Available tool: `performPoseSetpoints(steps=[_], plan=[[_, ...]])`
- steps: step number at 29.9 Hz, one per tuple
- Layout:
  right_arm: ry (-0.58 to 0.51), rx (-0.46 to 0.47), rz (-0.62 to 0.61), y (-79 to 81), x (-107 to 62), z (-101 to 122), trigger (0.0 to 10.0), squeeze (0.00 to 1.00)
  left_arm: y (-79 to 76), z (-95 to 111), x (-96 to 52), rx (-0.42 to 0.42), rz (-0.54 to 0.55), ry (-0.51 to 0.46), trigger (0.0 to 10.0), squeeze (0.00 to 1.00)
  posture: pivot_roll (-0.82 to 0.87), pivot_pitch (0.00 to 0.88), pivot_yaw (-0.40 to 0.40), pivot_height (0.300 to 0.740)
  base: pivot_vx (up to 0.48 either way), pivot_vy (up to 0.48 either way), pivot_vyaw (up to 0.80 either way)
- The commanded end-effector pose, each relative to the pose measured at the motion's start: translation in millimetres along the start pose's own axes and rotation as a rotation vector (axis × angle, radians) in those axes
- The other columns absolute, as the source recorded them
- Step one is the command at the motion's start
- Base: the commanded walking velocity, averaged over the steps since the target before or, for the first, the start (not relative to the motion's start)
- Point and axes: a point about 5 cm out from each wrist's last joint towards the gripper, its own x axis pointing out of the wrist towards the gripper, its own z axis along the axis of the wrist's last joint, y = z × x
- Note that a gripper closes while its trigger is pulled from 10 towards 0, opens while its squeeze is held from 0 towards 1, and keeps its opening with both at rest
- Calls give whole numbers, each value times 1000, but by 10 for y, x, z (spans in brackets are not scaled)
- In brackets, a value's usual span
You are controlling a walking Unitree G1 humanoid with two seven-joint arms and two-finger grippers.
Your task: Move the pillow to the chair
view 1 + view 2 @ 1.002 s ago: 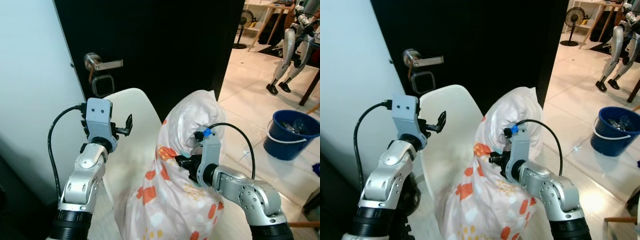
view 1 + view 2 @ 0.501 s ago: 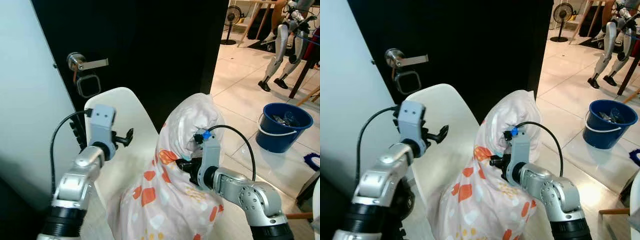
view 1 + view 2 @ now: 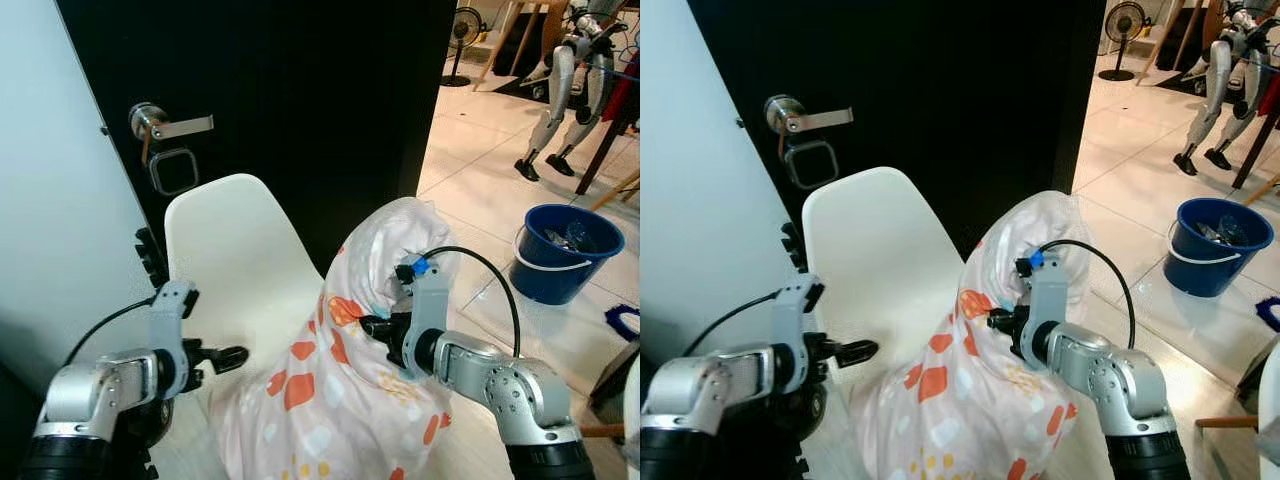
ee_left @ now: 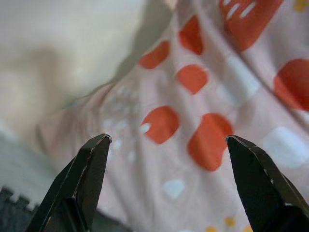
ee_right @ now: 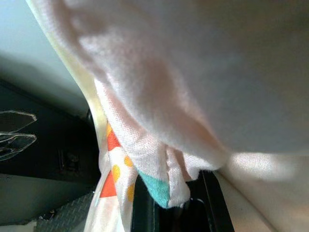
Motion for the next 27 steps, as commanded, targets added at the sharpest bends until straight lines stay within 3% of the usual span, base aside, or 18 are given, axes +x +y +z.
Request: performPoseSetpoints(steps=[1,4,7,9,12,16,19,24,27], plan=[[31,-8,52,95,12,-35,10000,0,-41,42,23,19,1,-41,10000,0,-85,36,13,620,0,0,0],[26,-1,58,106,3,-29,10000,0,-72,55,34,-13,-22,-46,10000,0,-85,36,13,610,0,0,0],[16,3,66,135,-19,-15,10000,0,-153,42,72,10,-54,-69,10000,0,-92,55,16,600,0,0,0],[-8,21,78,165,-21,24,10000,0,-200,-50,173,-18,-78,-65,10000,0,-95,63,16,590,0,0,0],[-25,27,81,193,-29,64,10000,0,-99,-316,306,-127,-52,10,10000,0,-119,75,22,590,0,0,0],[-37,32,84,211,-41,89,10000,0,-43,-503,353,-201,-45,61,10000,0,-125,77,28,590,0,0,0],[-53,36,85,243,-48,118,10000,0,37,-665,377,-303,-9,91,10000,0,-121,87,41,590,0,0,0],[-64,42,90,260,-41,136,10000,0,83,-694,391,-317,15,77,10000,0,-112,92,48,590,0,0,0],[-88,47,104,303,-25,180,10000,0,128,-625,409,-338,-3,2,10000,0,-111,95,54,590,0,0,0]])
